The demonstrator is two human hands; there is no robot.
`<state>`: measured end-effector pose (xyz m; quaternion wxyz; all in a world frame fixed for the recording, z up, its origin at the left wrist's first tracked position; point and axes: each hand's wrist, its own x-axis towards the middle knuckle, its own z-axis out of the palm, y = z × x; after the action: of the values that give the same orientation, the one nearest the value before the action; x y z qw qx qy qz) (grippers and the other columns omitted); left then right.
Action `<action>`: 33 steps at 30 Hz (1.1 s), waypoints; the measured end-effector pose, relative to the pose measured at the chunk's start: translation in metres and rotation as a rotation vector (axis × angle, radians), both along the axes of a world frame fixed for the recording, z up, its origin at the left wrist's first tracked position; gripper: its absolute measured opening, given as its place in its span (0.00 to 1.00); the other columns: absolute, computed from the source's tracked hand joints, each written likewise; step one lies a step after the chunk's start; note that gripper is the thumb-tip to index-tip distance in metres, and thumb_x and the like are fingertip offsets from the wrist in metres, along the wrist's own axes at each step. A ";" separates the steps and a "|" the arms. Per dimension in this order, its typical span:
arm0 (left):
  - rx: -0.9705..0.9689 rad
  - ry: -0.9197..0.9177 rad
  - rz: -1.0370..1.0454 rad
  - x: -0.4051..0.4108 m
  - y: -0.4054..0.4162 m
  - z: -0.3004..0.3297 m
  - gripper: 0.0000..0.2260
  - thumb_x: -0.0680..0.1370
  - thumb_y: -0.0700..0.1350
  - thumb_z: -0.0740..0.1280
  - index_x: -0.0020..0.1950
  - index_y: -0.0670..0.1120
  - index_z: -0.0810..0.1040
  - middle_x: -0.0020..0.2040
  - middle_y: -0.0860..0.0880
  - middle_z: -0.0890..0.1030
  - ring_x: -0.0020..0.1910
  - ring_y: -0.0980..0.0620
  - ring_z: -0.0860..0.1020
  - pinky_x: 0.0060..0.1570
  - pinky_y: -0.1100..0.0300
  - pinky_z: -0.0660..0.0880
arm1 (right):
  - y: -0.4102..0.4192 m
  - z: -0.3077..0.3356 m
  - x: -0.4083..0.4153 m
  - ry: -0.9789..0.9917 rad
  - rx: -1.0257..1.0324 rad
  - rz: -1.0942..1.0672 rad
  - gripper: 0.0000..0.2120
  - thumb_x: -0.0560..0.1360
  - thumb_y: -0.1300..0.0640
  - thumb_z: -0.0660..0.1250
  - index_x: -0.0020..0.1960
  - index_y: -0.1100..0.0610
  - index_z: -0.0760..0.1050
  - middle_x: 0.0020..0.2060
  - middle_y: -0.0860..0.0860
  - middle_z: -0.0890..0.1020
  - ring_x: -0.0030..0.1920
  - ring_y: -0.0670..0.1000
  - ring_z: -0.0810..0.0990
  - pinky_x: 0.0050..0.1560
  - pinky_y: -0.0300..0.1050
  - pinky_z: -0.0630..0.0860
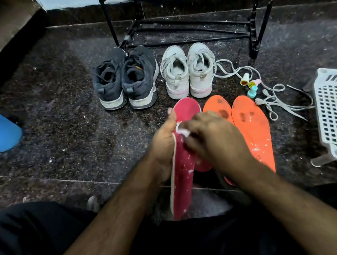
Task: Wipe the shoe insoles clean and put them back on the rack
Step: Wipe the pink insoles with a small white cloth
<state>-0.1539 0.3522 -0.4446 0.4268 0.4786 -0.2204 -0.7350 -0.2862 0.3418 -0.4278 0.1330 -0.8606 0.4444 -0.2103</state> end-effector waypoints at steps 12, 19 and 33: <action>-0.024 -0.080 0.033 -0.008 0.005 0.000 0.33 0.81 0.68 0.49 0.48 0.42 0.80 0.31 0.42 0.81 0.21 0.45 0.77 0.22 0.59 0.74 | -0.015 -0.005 -0.004 0.051 -0.073 -0.164 0.07 0.73 0.56 0.69 0.48 0.56 0.82 0.39 0.56 0.79 0.44 0.59 0.76 0.43 0.51 0.71; 0.025 0.012 0.040 -0.006 0.004 0.000 0.37 0.81 0.68 0.50 0.31 0.43 0.82 0.25 0.45 0.77 0.20 0.49 0.75 0.22 0.64 0.72 | 0.011 -0.008 0.007 0.115 -0.064 -0.032 0.04 0.69 0.56 0.71 0.43 0.56 0.81 0.37 0.56 0.79 0.39 0.59 0.77 0.40 0.49 0.71; -0.004 0.103 0.039 -0.006 0.002 0.006 0.35 0.81 0.67 0.51 0.44 0.42 0.85 0.39 0.40 0.83 0.34 0.45 0.83 0.35 0.54 0.81 | 0.007 -0.003 0.003 -0.178 0.073 -0.031 0.09 0.72 0.51 0.67 0.49 0.52 0.82 0.40 0.49 0.82 0.43 0.53 0.79 0.46 0.50 0.74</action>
<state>-0.1594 0.3537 -0.4381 0.4527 0.4434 -0.1900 -0.7499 -0.2827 0.3484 -0.4312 0.1997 -0.8262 0.4515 -0.2716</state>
